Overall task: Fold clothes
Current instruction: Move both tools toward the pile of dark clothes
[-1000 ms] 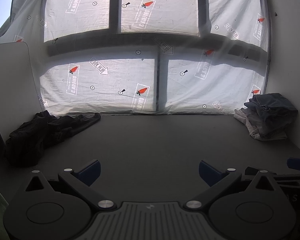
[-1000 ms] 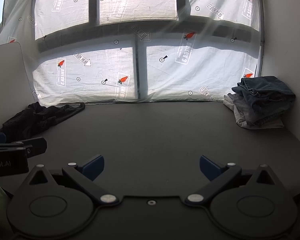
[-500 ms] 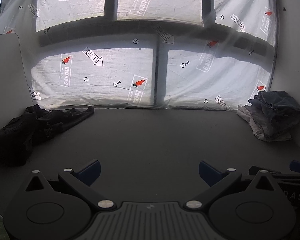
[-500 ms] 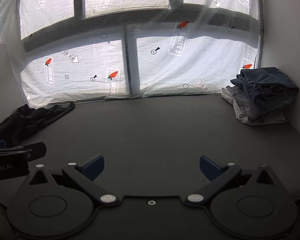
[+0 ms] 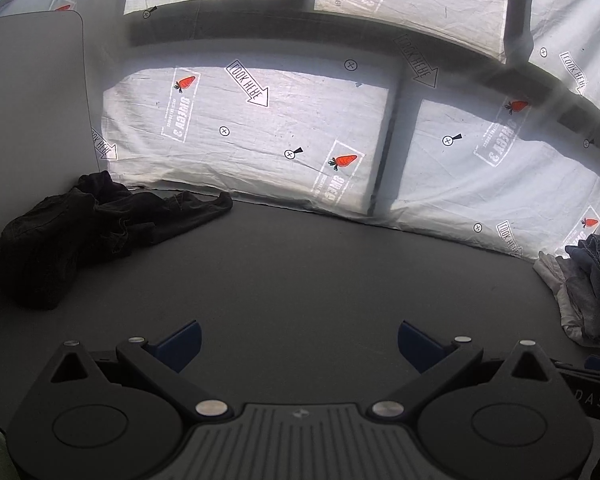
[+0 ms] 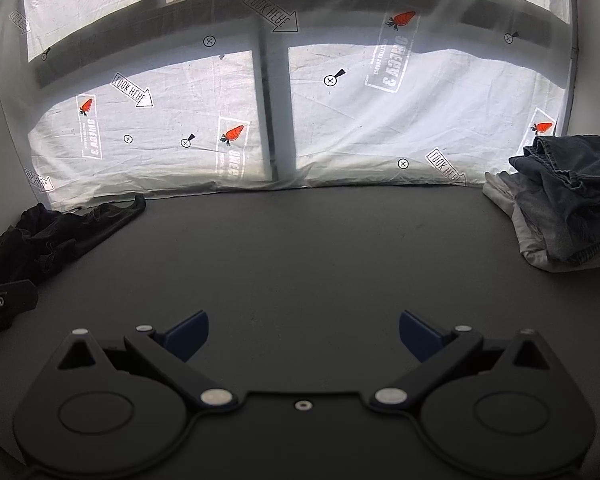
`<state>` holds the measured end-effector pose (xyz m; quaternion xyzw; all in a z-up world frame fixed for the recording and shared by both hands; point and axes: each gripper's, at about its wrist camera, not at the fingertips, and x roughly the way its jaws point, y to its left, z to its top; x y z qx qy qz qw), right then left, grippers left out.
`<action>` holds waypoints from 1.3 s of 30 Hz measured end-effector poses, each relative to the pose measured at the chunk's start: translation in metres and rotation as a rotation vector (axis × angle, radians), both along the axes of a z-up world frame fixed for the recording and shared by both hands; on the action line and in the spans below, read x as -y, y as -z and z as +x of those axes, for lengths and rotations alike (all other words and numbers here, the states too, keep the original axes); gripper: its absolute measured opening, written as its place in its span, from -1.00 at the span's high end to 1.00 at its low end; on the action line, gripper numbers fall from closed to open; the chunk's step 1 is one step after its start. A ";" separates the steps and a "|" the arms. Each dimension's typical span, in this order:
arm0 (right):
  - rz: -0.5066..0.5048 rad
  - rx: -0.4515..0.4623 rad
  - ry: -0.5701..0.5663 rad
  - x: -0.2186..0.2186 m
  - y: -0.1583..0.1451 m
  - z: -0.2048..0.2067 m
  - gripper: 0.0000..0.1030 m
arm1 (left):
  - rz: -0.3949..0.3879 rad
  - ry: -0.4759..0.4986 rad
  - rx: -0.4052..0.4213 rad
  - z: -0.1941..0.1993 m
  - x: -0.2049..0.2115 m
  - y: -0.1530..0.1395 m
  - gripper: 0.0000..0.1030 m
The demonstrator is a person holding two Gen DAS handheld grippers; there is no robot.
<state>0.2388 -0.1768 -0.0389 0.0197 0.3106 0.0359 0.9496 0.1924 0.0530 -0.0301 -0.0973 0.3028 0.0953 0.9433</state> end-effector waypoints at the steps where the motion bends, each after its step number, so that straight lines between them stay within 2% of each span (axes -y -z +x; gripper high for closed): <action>1: -0.002 -0.008 0.000 -0.003 0.002 0.007 -1.00 | -0.013 -0.007 -0.012 0.004 -0.004 0.003 -1.00; 8: -0.018 -0.064 -0.004 -0.022 0.014 0.059 -1.00 | -0.129 -0.043 -0.064 0.033 -0.049 0.019 -1.00; 13: -0.034 -0.089 0.004 -0.055 0.020 0.084 -1.00 | -0.135 -0.052 -0.075 0.060 -0.102 0.027 -1.00; 16: -0.064 -0.096 0.013 -0.084 0.016 0.098 -1.00 | -0.128 -0.106 -0.110 0.083 -0.143 0.036 -1.00; 21: -0.070 -0.135 0.027 -0.120 0.021 0.122 -1.00 | -0.161 -0.182 -0.137 0.116 -0.211 0.054 -0.99; 24: -0.086 -0.158 0.045 -0.141 0.027 0.140 -1.00 | -0.139 -0.218 -0.146 0.133 -0.246 0.064 -0.98; 29: -0.119 -0.190 0.066 -0.171 0.035 0.174 -1.00 | -0.054 -0.279 -0.144 0.166 -0.297 0.075 -0.93; 35: -0.171 -0.237 0.081 -0.200 0.045 0.215 -1.00 | 0.019 -0.397 -0.113 0.210 -0.354 0.088 -0.88; 39: -0.196 -0.265 0.072 -0.223 0.055 0.238 -1.00 | 0.063 -0.403 -0.143 0.236 -0.382 0.110 -0.91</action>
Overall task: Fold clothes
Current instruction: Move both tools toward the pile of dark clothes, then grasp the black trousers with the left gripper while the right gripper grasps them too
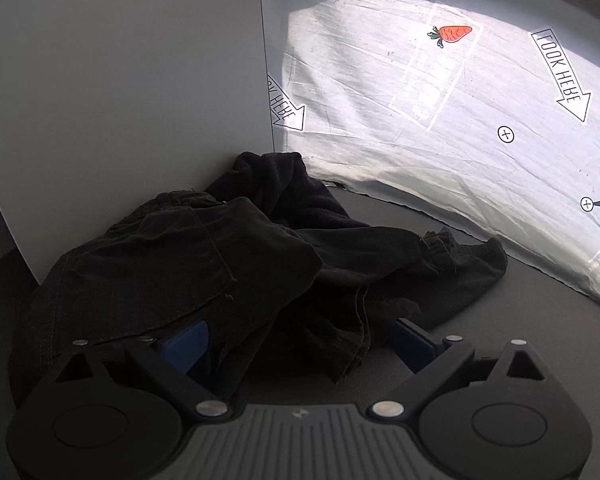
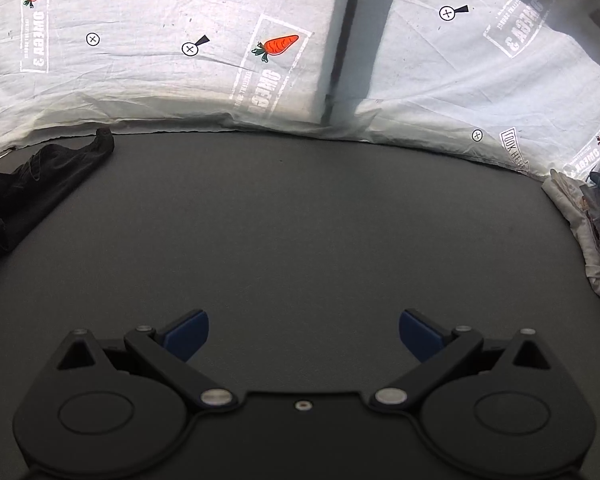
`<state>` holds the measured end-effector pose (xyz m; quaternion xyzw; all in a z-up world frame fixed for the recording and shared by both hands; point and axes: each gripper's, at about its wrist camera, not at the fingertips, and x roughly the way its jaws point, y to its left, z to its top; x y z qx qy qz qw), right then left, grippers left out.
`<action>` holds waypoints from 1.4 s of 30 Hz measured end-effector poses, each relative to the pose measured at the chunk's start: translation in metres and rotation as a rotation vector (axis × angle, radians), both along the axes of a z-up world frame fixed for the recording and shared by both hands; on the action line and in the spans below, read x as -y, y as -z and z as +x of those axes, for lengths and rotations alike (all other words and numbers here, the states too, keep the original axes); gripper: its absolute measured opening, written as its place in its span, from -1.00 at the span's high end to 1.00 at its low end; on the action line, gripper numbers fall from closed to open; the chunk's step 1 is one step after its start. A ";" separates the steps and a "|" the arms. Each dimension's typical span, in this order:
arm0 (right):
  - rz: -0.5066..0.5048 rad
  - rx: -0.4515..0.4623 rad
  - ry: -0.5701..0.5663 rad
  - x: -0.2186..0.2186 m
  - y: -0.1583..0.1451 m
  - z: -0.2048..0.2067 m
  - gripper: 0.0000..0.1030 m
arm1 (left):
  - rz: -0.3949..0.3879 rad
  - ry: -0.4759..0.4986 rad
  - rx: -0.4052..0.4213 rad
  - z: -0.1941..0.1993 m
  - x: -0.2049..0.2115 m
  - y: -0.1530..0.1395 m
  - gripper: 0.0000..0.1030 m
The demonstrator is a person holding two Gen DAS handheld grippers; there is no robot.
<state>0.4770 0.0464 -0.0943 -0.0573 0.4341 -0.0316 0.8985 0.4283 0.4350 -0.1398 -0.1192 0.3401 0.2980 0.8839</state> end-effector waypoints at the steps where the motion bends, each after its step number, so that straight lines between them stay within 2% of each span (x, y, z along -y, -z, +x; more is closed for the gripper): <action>1: -0.001 -0.008 -0.004 -0.005 0.002 0.005 -1.00 | 0.005 -0.001 -0.004 0.004 -0.003 0.004 -0.97; 4: -0.005 -0.039 -0.015 -0.019 0.010 0.019 -1.00 | 0.052 -0.018 -0.023 0.013 -0.001 0.015 -1.00; 7: -0.010 -0.079 -0.027 -0.030 0.021 0.031 -1.00 | 0.172 -0.004 -0.056 0.016 0.015 0.018 -0.99; 11: -0.021 -0.108 -0.055 -0.041 0.030 0.038 -1.00 | 0.368 0.051 -0.062 0.015 0.035 0.015 -0.99; 13: -0.026 -0.122 -0.068 -0.047 0.034 0.042 -1.00 | 0.515 0.066 -0.096 0.018 0.040 0.018 -0.99; 15: -0.020 -0.122 -0.073 -0.049 0.034 0.043 -1.00 | 0.596 0.096 -0.136 0.022 0.037 0.025 -0.99; 19: -0.006 -0.123 -0.084 -0.052 0.033 0.047 -1.00 | 0.573 0.134 -0.219 0.026 0.017 0.043 -0.93; 20: -0.002 -0.124 -0.086 -0.053 0.033 0.048 -1.00 | 0.573 0.133 -0.236 0.027 0.012 0.048 -0.83; 21: 0.001 -0.124 -0.089 -0.054 0.033 0.048 -1.00 | 0.573 0.131 -0.240 0.026 0.009 0.051 -0.49; 23: 0.003 -0.122 -0.085 -0.052 0.032 0.047 -1.00 | 0.573 0.126 -0.237 0.025 0.005 0.055 -0.38; 25: 0.011 -0.122 -0.078 -0.049 0.032 0.045 -1.00 | 0.547 0.116 -0.222 0.023 0.005 0.050 -0.12; 30: 0.044 -0.120 -0.063 -0.040 0.030 0.039 -1.00 | 0.473 0.154 -0.203 0.013 0.006 0.033 0.20; 32: 0.060 -0.104 -0.063 -0.035 0.026 0.035 -1.00 | 0.412 0.160 -0.173 0.006 0.006 0.021 0.34; 34: 0.073 -0.084 -0.061 -0.029 0.022 0.029 -1.00 | 0.388 0.133 -0.109 -0.004 0.011 -0.001 0.61; 35: 0.080 -0.078 -0.059 -0.026 0.021 0.027 -1.00 | 0.378 0.117 -0.076 -0.010 0.014 -0.012 0.61; 38: 0.121 -0.051 -0.040 -0.012 0.015 0.017 -1.00 | 0.282 0.066 0.044 -0.026 0.021 -0.048 0.64; 42: 0.179 -0.016 -0.022 0.012 0.008 0.002 -1.00 | 0.177 0.206 0.109 -0.030 0.090 -0.062 0.67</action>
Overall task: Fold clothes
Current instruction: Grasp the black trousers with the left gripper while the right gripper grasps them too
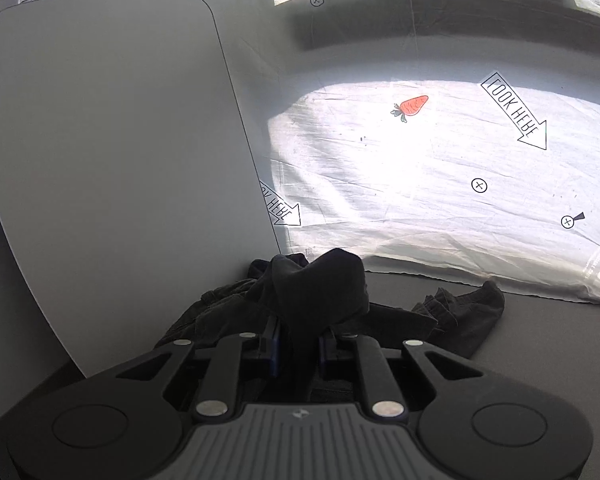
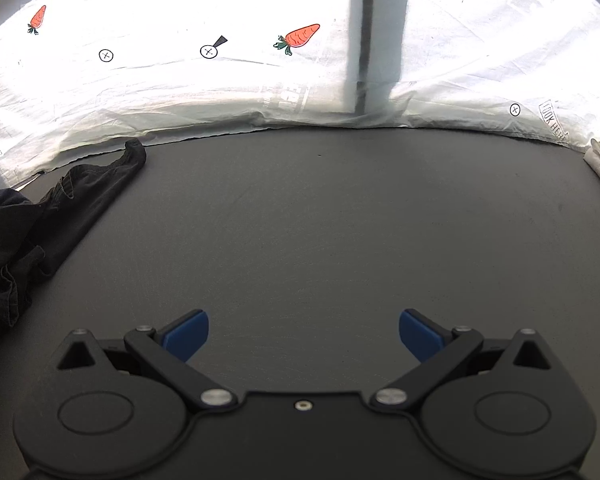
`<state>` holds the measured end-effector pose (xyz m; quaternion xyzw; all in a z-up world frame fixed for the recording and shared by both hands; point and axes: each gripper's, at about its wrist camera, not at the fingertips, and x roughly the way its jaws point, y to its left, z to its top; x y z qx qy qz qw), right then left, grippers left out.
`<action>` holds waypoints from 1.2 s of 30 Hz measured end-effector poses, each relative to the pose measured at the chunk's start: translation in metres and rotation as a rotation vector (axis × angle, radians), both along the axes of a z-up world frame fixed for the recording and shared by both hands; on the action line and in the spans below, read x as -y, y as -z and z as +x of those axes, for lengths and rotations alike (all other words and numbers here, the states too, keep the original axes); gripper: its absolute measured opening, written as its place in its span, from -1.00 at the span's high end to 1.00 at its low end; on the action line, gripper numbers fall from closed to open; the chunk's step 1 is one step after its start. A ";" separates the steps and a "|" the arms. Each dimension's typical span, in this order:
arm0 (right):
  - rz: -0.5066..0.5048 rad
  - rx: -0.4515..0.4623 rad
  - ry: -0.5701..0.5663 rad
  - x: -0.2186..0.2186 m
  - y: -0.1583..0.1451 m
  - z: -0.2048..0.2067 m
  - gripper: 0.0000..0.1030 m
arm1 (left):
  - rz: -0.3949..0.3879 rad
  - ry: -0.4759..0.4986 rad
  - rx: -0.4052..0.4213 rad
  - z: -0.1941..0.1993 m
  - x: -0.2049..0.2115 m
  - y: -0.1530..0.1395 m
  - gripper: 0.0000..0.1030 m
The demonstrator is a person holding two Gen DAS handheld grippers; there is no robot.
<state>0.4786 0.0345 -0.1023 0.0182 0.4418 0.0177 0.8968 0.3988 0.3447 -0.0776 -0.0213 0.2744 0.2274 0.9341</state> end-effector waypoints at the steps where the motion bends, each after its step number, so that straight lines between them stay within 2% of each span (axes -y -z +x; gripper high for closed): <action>1: 0.012 0.013 0.003 0.009 -0.003 -0.005 -1.00 | -0.026 0.041 0.009 -0.001 0.018 -0.003 0.67; 9: 0.073 0.101 0.088 0.104 -0.013 -0.046 -1.00 | -0.232 0.366 0.083 -0.005 0.164 -0.028 0.66; 11: 0.064 0.129 0.139 0.140 -0.011 -0.061 -1.00 | -0.283 0.447 0.102 -0.006 0.200 -0.034 0.54; 13: 0.063 0.136 0.179 0.165 -0.010 -0.069 -1.00 | -0.500 0.535 0.033 0.007 0.236 -0.015 0.38; 15: 0.065 0.139 0.221 0.191 -0.014 -0.076 -1.00 | -0.577 0.556 -0.054 0.014 0.264 0.002 0.39; 17: 0.069 0.150 0.249 0.210 -0.018 -0.084 -1.00 | -0.549 0.559 -0.046 0.002 0.272 0.005 0.40; 20: 0.042 0.156 0.259 0.221 -0.016 -0.095 -1.00 | -0.488 0.562 -0.015 -0.019 0.281 0.005 0.18; 21: 0.042 0.148 0.257 0.221 -0.014 -0.096 -1.00 | -0.481 0.538 -0.011 -0.023 0.274 0.004 0.07; 24: 0.067 0.114 0.215 0.207 -0.005 -0.094 -1.00 | -0.470 0.440 -0.009 -0.033 0.239 0.003 0.05; 31: 0.055 0.103 0.031 0.138 -0.002 -0.096 -0.99 | -0.441 0.154 -0.128 -0.064 0.138 0.039 0.05; 35: 0.012 0.125 -0.134 0.088 0.001 -0.102 -0.96 | -0.499 0.089 -0.189 -0.075 0.099 0.063 0.05; 36: -0.005 0.119 -0.169 0.075 0.004 -0.103 -0.85 | -0.514 0.074 -0.203 -0.078 0.090 0.069 0.05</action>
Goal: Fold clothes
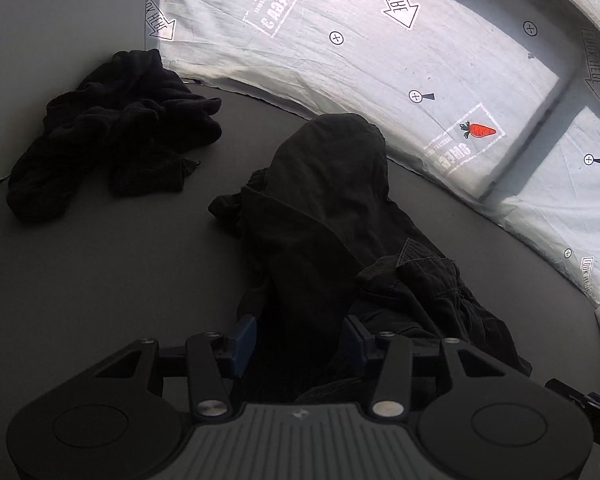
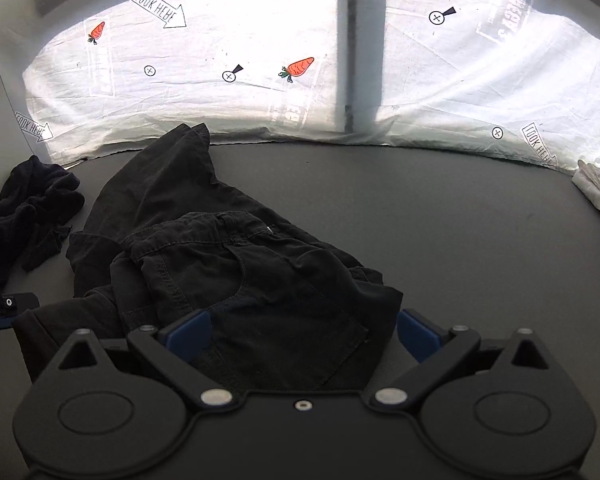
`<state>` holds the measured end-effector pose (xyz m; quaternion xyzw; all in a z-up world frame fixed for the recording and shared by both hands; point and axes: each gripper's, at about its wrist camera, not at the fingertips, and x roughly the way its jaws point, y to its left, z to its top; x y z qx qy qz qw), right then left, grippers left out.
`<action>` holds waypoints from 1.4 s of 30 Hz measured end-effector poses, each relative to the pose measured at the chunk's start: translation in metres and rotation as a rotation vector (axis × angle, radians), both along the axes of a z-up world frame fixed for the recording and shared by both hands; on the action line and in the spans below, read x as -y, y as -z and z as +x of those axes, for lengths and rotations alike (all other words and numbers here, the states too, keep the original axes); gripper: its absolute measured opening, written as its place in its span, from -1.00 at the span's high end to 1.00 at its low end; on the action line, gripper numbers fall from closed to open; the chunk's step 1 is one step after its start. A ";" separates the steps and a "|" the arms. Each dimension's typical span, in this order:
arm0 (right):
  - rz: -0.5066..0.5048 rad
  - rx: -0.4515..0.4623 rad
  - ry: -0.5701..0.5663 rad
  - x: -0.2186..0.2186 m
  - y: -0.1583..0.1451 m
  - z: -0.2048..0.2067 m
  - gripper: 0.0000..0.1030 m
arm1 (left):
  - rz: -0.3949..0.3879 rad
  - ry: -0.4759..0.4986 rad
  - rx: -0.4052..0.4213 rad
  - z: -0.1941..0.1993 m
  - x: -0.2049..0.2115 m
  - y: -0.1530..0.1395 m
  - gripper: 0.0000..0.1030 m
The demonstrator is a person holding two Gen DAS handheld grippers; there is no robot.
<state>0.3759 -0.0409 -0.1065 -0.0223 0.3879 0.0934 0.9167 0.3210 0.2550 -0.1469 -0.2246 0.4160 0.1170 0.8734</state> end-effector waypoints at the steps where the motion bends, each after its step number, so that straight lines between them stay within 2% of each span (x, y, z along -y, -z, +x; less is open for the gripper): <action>1: -0.021 -0.005 -0.039 -0.015 0.005 0.000 -0.79 | -0.005 0.011 -0.009 0.000 -0.004 0.003 0.05; 4: -0.079 -0.031 -0.101 -0.048 0.025 0.001 -0.62 | -0.014 0.065 -0.027 0.005 -0.011 0.011 0.03; 6: -0.124 -0.052 -0.115 -0.064 0.039 0.003 -0.35 | -0.002 0.120 -0.039 0.013 -0.009 0.016 0.03; 8: -0.225 -0.035 -0.086 -0.072 0.055 0.002 -0.16 | 0.012 0.182 -0.060 0.025 -0.006 0.021 0.02; 9: -0.274 -0.026 -0.071 -0.077 0.063 0.001 -0.14 | 0.017 0.211 -0.075 0.031 -0.004 0.024 0.01; 10: -0.278 -0.012 -0.067 -0.077 0.066 -0.001 -0.14 | 0.018 0.235 -0.092 0.037 -0.003 0.027 0.01; 14: -0.237 0.042 0.002 -0.074 0.074 -0.012 -0.04 | -0.003 0.312 -0.199 0.063 -0.004 0.043 -0.01; 18: -0.271 0.092 0.008 -0.081 0.086 -0.022 0.22 | 0.064 0.395 -0.304 0.081 0.007 0.055 -0.01; 22: -0.342 0.107 -0.014 -0.088 0.104 -0.024 0.17 | 0.147 0.444 -0.345 0.084 0.028 0.059 -0.01; 25: -0.252 0.111 -0.036 -0.071 0.107 -0.022 0.22 | 0.150 0.393 -0.340 0.077 0.030 0.055 -0.01; 26: -0.234 0.105 -0.045 -0.066 0.105 -0.021 0.34 | 0.149 0.374 -0.337 0.075 0.030 0.053 -0.01; 27: -0.234 0.105 -0.048 -0.063 0.103 -0.021 0.56 | 0.148 0.354 -0.334 0.072 0.030 0.052 -0.01; 30: -0.248 0.146 -0.072 -0.052 0.098 -0.022 0.74 | 0.131 0.281 -0.325 0.062 0.030 0.046 -0.01; 36: -0.248 0.234 -0.079 -0.008 0.073 -0.020 0.80 | 0.077 0.083 -0.292 0.033 0.038 0.034 -0.01; 39: -0.233 0.265 -0.080 0.030 0.057 -0.010 0.81 | 0.062 0.003 -0.266 0.020 0.047 0.029 -0.01; 42: -0.231 0.319 -0.054 0.064 0.037 0.002 0.82 | 0.020 -0.073 -0.225 0.009 0.054 0.026 -0.12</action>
